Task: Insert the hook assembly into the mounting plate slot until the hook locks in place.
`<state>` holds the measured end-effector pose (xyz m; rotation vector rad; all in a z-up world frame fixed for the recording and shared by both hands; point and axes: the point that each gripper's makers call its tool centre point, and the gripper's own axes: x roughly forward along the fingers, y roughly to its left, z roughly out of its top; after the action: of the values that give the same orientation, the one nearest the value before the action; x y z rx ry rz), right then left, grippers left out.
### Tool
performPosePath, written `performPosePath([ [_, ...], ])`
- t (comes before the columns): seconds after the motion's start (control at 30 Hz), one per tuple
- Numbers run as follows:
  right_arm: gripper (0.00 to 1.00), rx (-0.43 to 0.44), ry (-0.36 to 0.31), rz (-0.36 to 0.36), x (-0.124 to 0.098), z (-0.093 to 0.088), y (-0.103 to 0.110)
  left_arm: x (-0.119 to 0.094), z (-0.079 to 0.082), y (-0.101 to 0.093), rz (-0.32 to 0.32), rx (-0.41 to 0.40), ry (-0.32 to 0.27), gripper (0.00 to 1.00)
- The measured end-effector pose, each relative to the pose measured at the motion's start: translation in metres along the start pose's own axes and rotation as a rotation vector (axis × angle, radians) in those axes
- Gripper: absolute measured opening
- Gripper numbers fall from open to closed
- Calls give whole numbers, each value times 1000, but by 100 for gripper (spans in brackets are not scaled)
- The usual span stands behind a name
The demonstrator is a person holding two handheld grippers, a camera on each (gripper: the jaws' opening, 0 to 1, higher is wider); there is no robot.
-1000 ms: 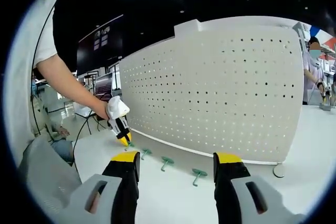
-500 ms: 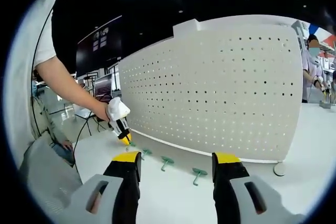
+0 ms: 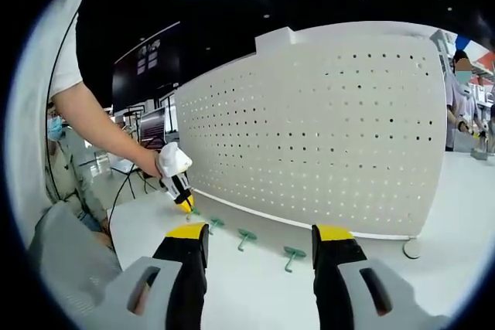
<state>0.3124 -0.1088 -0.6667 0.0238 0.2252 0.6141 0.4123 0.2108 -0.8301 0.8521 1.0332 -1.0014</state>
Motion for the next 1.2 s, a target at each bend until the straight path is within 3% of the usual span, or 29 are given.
performPosePath([
  [0.27,52,-1,-5,-3,0,2,-1,-3,4,3,-1,-102,-96,2],
  [0.47,52,-1,-5,1,0,1,1,-10,10,7,19,-128,-144,2],
  [1.2,54,-7,-25,20,-1,13,7,-44,55,13,78,-225,-369,1],
])
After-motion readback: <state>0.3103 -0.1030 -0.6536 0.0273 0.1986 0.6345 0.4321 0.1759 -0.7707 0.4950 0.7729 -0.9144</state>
